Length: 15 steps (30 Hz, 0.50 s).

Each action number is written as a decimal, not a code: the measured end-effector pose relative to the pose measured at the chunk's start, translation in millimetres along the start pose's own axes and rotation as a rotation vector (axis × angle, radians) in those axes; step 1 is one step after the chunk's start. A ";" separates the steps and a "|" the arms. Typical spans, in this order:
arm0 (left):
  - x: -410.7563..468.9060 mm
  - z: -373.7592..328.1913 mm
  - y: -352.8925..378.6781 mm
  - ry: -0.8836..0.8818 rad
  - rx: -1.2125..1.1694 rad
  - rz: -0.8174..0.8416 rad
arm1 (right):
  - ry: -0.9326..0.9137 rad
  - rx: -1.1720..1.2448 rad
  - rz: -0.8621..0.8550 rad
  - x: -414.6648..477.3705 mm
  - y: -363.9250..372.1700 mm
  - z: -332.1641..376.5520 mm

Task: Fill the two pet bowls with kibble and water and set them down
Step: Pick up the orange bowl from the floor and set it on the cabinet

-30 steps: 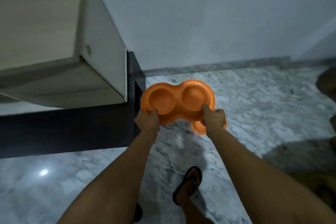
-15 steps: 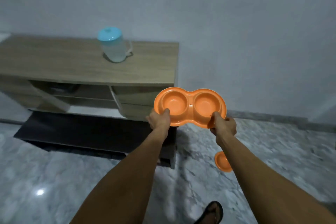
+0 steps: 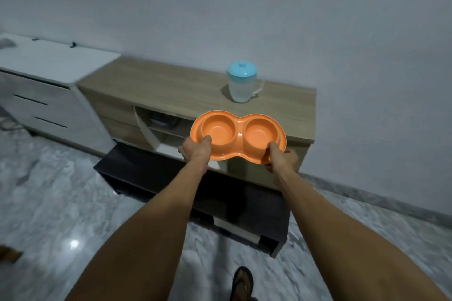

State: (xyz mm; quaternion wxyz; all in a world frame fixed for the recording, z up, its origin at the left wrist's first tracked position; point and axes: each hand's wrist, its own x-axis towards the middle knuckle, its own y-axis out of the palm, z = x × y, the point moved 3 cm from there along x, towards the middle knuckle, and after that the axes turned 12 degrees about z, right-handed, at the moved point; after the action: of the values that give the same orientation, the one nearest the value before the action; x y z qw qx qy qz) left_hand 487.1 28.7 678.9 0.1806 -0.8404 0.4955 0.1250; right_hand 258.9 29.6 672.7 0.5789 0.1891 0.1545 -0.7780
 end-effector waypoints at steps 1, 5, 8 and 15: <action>14.2 -4.5 -9.8 -0.003 0.003 -0.013 | -0.010 0.005 0.013 7.7 18.2 4.5; 77.5 -21.5 -38.8 -0.011 -0.011 -0.063 | -0.007 0.009 0.060 43.6 86.5 17.4; 124.1 -35.7 -53.1 -0.017 -0.021 -0.078 | 0.005 -0.011 0.067 69.3 132.1 30.5; 230.4 -79.0 -66.9 -0.037 -0.017 -0.097 | 0.043 -0.046 0.048 139.1 224.9 66.7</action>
State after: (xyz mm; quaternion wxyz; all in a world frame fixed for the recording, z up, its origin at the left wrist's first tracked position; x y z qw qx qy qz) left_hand 658.4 -156.9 672.7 0.1886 -0.8625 0.4497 0.1356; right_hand 431.0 -181.6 660.8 0.5982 0.1961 0.1801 -0.7558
